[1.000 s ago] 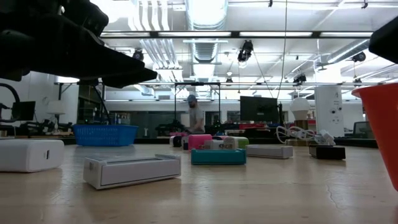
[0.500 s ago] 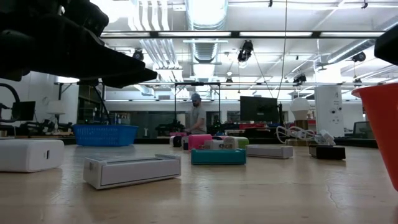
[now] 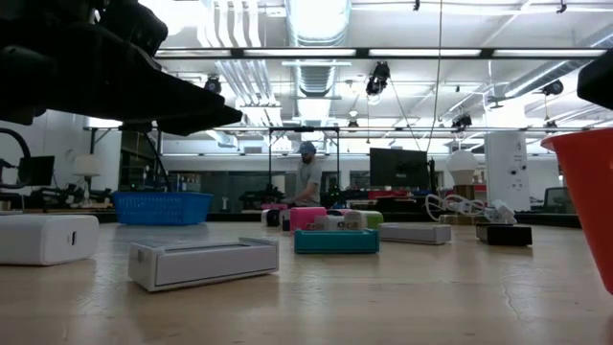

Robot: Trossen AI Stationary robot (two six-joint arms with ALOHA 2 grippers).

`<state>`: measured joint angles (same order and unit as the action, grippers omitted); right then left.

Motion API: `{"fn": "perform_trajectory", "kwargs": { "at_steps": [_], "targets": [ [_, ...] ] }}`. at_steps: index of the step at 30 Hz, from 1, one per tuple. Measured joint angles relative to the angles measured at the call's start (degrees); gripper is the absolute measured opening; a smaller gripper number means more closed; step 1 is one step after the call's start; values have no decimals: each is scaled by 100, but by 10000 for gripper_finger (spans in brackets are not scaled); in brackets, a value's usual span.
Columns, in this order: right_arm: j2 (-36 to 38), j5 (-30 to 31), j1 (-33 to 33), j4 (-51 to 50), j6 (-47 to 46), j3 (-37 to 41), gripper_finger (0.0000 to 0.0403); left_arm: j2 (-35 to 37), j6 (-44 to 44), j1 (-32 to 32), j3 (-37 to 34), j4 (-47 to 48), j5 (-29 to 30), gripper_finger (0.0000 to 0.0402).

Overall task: Pick & Place Office items
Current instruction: Put the left green charger adapter into the orange bin, then put the blue digital clock into the blue bin

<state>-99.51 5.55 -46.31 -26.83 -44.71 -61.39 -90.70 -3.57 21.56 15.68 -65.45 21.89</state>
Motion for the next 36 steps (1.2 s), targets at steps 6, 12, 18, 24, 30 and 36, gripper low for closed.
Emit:
{"fn": "perform_trajectory", "kwargs": {
  "at_steps": [6, 12, 18, 24, 30, 36],
  "targets": [
    [1, 41, -2, 13, -66, 2, 123, 0, 2, 0, 0, 2, 2, 367],
    [1, 43, -4, 13, -258, 2, 229, 0, 9, 0, 0, 2, 4, 367],
    [1, 45, -4, 61, -376, 2, 273, 0, 20, 0, 0, 11, 4, 367],
    [3, 487, -4, 80, -265, 2, 270, 0, 20, 0, 0, 11, 7, 367],
    [3, 1366, -2, 152, 306, 2, 261, 0, 20, 0, 0, 11, 64, 367],
    [8, 2500, 1, 291, 908, -14, 260, 0, 20, 0, 0, 7, 129, 367]
  ]
}}
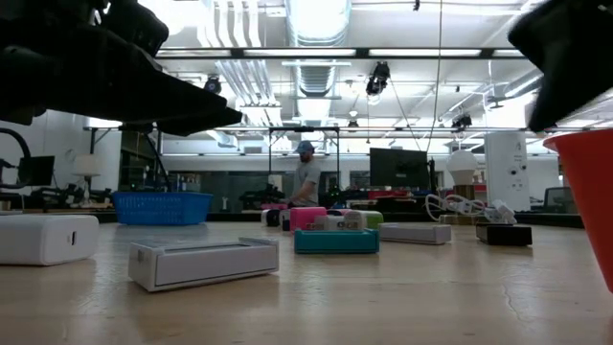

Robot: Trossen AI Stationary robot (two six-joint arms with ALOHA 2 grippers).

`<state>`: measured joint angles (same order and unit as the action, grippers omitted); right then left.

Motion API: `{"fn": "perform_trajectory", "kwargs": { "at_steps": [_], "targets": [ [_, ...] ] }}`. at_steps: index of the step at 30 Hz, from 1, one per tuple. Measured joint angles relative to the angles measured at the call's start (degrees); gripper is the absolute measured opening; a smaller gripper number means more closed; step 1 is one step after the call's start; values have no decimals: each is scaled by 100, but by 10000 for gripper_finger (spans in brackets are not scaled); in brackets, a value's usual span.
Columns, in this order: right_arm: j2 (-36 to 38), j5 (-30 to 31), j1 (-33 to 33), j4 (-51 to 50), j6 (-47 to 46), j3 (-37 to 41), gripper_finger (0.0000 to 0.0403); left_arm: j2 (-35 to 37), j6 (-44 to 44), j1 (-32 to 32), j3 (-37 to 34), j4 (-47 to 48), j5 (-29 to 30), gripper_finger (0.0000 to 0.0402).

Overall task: Pick & Place Office items
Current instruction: Put the blue digital clock into the blue bin

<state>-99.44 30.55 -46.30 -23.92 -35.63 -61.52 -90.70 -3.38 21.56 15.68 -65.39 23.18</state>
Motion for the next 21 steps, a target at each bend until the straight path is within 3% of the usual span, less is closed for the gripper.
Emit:
{"fn": "perform_trajectory", "kwargs": {
  "at_steps": [4, 7, 21],
  "targets": [
    [7, 827, 19, 80, 295, -8, 260, 0, 0, -2, 0, -3, 23, 367],
    [7, 968, 171, 129, 491, -8, 260, 0, 4, -2, 0, -7, 46, 367],
    [7, -495, 1463, 854, 1934, -8, 260, 13, 50, -7, 0, 195, 181, 367]
  ]
}}
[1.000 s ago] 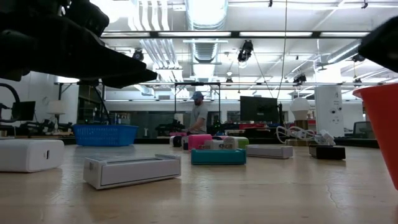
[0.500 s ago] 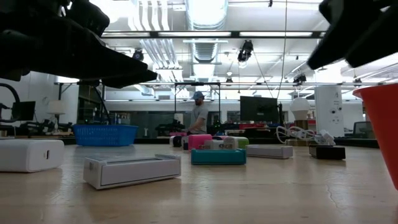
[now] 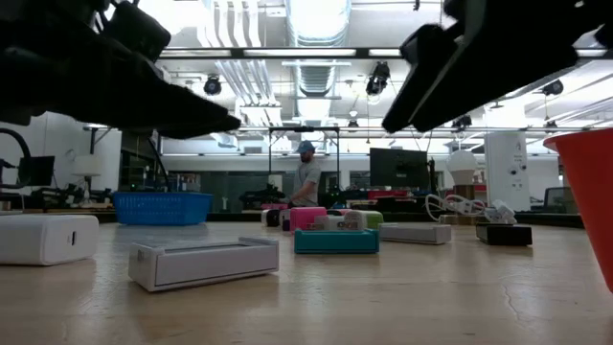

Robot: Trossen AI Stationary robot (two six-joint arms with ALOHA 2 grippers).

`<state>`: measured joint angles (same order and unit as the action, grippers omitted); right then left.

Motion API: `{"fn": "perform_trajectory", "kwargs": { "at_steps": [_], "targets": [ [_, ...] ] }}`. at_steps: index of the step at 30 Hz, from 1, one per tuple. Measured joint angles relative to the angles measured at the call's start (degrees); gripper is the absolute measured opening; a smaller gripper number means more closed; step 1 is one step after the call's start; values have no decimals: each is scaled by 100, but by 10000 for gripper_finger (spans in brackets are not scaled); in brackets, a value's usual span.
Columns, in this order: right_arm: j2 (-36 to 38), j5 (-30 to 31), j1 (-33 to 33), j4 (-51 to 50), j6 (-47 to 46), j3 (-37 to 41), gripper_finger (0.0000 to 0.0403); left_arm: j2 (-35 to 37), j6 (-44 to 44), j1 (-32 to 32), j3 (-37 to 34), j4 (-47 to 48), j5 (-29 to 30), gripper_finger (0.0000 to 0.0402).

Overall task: Pick & Place Office items
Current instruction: Put the blue digital clock into the blue bin

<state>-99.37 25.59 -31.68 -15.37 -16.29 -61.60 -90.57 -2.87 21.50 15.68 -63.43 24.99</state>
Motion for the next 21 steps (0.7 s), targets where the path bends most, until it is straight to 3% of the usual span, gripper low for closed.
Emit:
{"fn": "perform_trajectory", "kwargs": {
  "at_steps": [11, 17, 21],
  "targets": [
    [-7, -1614, 985, 279, 644, 29, 260, 1047, 321, 2, -168, 1390, 696, 367],
    [-13, -2639, 1481, 438, 643, 211, 260, 1725, 495, 2, -550, 1461, 737, 367],
    [-15, -2757, 1666, 569, 640, 374, 260, 1981, 590, 2, -728, 1444, 741, 367]
  ]
}}
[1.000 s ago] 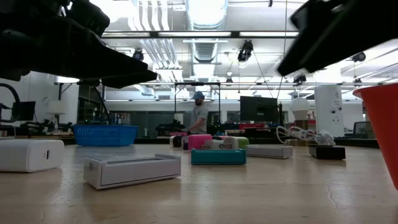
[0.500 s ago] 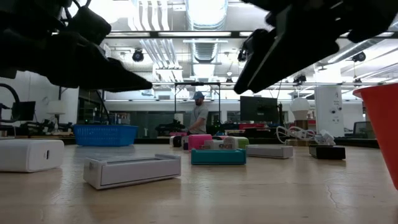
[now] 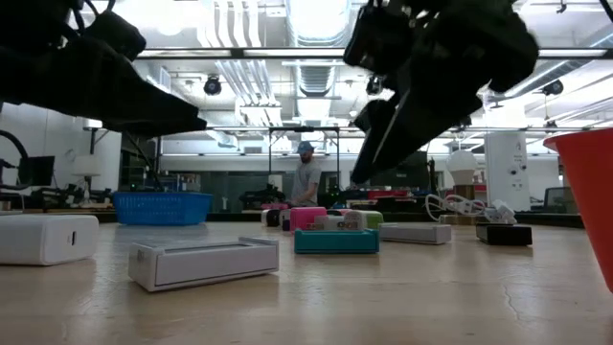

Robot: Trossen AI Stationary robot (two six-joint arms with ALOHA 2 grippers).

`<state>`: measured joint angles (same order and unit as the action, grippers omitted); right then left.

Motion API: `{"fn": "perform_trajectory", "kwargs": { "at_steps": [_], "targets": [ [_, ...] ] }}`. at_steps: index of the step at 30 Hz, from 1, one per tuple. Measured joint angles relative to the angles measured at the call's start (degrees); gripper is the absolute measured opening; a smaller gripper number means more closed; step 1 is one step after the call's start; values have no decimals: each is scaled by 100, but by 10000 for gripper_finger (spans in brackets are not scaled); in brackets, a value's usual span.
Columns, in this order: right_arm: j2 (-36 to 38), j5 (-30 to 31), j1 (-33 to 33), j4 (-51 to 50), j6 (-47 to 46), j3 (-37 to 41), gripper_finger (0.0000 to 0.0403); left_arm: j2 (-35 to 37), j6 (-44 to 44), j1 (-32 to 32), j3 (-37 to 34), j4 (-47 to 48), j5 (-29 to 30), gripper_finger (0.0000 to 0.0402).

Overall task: Pick & Place Office items
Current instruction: Put the blue digital clock into the blue bin

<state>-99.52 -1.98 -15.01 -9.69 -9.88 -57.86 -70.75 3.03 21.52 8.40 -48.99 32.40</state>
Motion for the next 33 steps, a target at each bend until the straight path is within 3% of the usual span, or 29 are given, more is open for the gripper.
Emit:
{"fn": "perform_trajectory", "kwargs": {
  "at_steps": [8, 25, 29, 33],
  "targets": [
    [-126, -2, 82, 302, -20, 43, 260, 52, 25, 0, -44, -16, 5, 367],
    [-1381, 55, 79, -120, 131, -673, 257, 49, 25, 0, -61, -20, 17, 367],
    [-1412, 106, 63, -232, 264, -826, 224, 47, 40, 0, -84, -19, 19, 367],
    [-1357, 60, 53, -305, 303, -880, 152, 47, 41, 0, -91, -22, 18, 367]
  ]
}}
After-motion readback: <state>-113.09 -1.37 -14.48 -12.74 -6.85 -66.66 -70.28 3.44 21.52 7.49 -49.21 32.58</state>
